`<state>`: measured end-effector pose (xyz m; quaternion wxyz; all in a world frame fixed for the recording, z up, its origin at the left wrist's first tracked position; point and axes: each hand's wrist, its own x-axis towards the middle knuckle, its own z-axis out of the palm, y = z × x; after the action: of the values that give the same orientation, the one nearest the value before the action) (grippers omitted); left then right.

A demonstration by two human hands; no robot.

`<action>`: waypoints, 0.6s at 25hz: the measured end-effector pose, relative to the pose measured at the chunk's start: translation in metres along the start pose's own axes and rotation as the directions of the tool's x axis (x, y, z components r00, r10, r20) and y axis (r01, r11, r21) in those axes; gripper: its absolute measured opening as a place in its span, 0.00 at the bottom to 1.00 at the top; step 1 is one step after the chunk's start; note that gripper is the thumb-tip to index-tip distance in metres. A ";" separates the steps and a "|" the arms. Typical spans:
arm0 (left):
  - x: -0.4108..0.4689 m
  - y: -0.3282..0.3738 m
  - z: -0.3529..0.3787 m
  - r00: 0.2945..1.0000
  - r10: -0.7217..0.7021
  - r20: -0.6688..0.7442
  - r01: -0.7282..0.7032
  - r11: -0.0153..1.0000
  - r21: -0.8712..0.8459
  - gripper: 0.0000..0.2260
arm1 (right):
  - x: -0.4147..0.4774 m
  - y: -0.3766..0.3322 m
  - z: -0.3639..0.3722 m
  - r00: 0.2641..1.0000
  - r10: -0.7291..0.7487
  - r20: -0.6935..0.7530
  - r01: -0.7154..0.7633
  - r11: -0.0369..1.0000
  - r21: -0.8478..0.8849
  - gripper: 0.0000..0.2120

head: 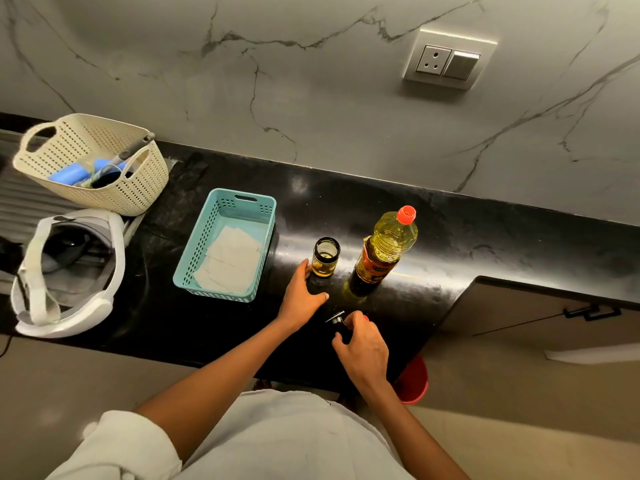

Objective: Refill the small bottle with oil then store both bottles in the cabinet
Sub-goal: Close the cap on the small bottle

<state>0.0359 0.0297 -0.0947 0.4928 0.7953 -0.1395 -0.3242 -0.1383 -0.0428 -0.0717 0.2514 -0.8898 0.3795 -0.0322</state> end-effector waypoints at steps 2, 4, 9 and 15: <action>0.004 -0.005 -0.002 1.000 -0.018 -0.008 0.018 1.000 -0.002 0.47 | 0.001 -0.005 -0.006 0.993 0.116 0.003 -0.112 0.957 0.268 0.10; 0.007 -0.004 -0.004 0.999 -0.024 -0.026 0.024 1.000 -0.006 0.47 | 0.010 -0.015 -0.019 0.979 0.204 0.032 -0.186 0.804 0.565 0.09; 0.023 0.022 -0.011 0.998 0.039 -0.048 -0.042 0.997 -0.062 0.54 | 0.078 -0.060 -0.064 0.981 -0.044 -0.191 0.131 0.873 0.469 0.09; 0.040 0.028 -0.015 0.992 0.117 -0.044 -0.117 0.993 0.006 0.35 | 0.129 -0.089 -0.065 0.910 -0.363 -0.201 0.377 0.925 0.036 0.15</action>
<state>0.0784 0.0047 -0.0808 0.5124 0.7937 -0.1754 -0.2770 -0.0044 -0.1071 0.0096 0.2358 -0.9284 0.2249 -0.1783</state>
